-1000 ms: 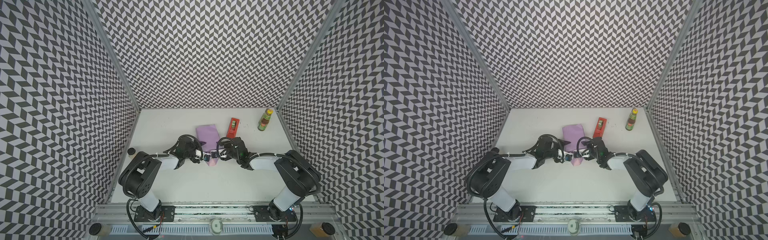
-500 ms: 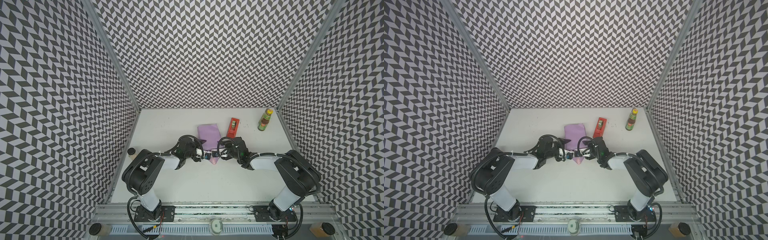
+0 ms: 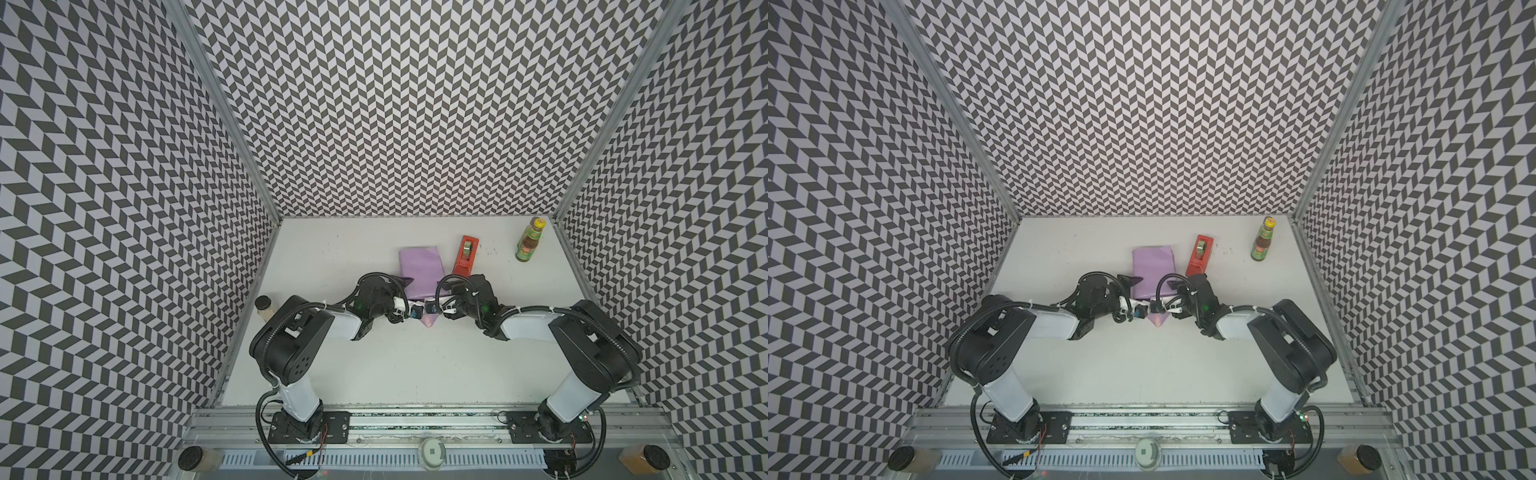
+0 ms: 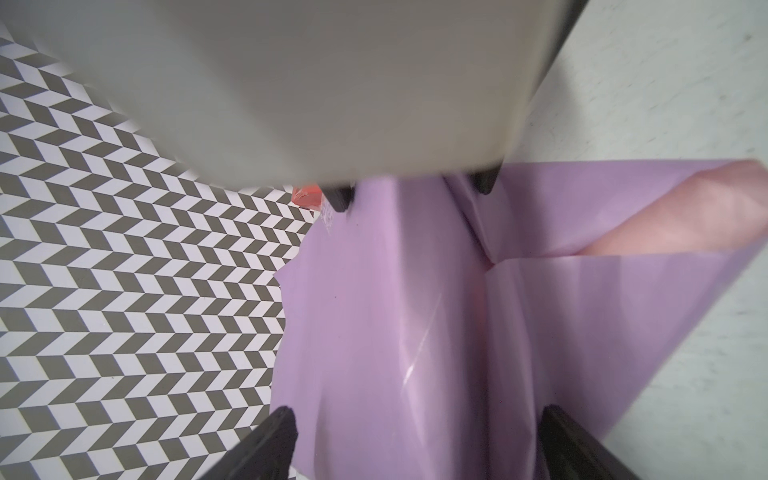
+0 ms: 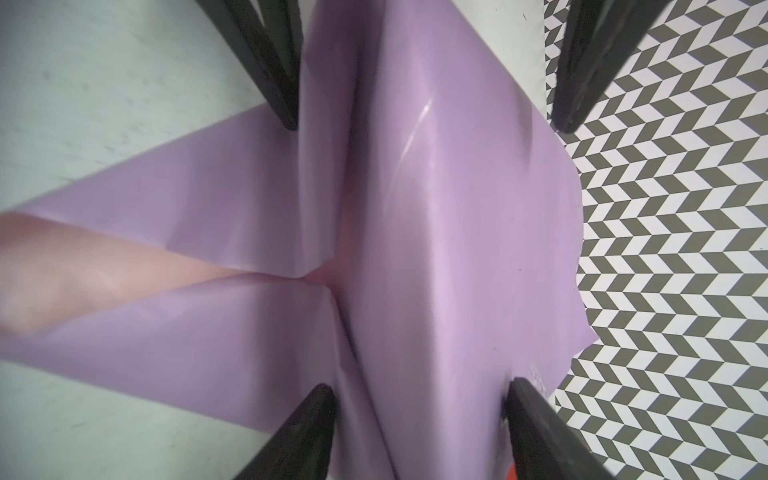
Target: Wrap the gift box in paper
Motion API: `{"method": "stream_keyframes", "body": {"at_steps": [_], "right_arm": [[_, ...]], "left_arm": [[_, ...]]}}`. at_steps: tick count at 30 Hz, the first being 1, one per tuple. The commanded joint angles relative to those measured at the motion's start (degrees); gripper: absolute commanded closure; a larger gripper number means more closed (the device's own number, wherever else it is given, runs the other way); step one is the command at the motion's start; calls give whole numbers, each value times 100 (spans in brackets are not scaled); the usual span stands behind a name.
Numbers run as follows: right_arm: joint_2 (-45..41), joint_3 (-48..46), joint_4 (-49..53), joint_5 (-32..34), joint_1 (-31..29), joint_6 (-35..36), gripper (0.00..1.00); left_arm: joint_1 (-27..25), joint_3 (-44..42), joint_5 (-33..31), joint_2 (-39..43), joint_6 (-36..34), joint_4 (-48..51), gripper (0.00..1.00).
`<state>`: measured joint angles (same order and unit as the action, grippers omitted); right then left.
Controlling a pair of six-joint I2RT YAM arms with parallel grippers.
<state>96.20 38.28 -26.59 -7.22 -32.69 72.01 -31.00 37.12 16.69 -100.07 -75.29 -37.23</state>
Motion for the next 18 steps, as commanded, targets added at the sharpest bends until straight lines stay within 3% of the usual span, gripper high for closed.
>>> {"method": "stream_keyframes", "body": {"at_steps": [1, 18], "right_arm": [[5, -51, -407, -593, -177, -192, 35], [-14, -175, -789, -1024, 32, -473, 35]], "left_arm": [[-189, -136, -331, -214, -24, -344, 4], [-274, -11, -309, -494, 72, -770, 4]]}}
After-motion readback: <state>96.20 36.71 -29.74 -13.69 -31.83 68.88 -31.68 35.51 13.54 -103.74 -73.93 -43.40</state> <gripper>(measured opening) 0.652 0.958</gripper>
